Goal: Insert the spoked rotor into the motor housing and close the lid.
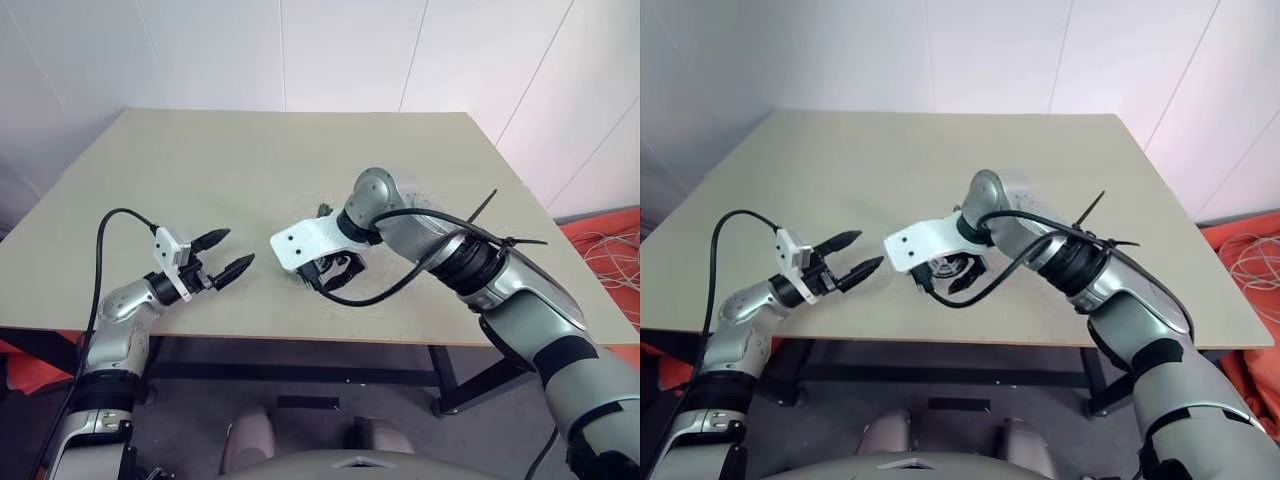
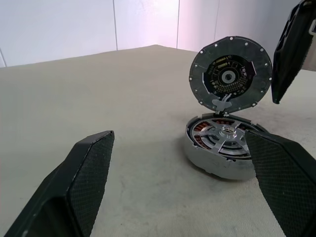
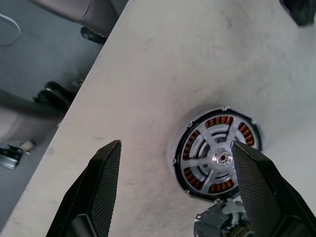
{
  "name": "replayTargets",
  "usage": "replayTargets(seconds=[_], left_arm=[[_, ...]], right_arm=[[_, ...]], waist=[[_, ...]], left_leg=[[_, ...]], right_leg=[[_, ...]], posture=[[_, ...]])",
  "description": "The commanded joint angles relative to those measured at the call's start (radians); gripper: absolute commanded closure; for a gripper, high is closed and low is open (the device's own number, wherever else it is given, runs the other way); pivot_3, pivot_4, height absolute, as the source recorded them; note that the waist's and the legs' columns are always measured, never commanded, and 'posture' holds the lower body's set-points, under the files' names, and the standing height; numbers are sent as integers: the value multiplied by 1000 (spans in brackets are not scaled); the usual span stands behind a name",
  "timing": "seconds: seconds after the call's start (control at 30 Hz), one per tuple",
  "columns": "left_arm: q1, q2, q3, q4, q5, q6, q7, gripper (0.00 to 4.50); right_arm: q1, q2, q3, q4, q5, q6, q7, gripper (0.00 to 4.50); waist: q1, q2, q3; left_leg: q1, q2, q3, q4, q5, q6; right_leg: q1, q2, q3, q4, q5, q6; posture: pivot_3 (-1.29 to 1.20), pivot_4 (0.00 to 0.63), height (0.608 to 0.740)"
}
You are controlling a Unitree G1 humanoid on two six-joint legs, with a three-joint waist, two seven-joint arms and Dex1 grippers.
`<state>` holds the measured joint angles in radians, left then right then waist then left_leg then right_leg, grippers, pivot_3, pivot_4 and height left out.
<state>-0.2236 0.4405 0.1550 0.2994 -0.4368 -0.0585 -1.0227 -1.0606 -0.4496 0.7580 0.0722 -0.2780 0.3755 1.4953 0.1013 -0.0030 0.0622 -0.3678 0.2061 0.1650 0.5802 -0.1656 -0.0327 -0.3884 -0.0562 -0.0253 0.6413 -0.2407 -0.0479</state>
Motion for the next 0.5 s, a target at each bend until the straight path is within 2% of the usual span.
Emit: replayTargets(seconds=[0.03,0.5], left_arm=[[-20,3,4,-29,-3,-12,-1,0],[-18,5,5,-43,-5,-7,3,0]], right_arm=[[-16,-8,-3,2,-44,-80,-38,507],[-5,59,40,249,-178,-236,-130,507]], waist=[[-1,0,0],[-4,0,0]], left_leg=[[0,0,0,0,0,0],[0,0,0,1,0,0]], right_leg=[[0,0,0,0,0,0],[0,0,0,0,0,0]], posture=[[0,0,740],[0,0,740]])
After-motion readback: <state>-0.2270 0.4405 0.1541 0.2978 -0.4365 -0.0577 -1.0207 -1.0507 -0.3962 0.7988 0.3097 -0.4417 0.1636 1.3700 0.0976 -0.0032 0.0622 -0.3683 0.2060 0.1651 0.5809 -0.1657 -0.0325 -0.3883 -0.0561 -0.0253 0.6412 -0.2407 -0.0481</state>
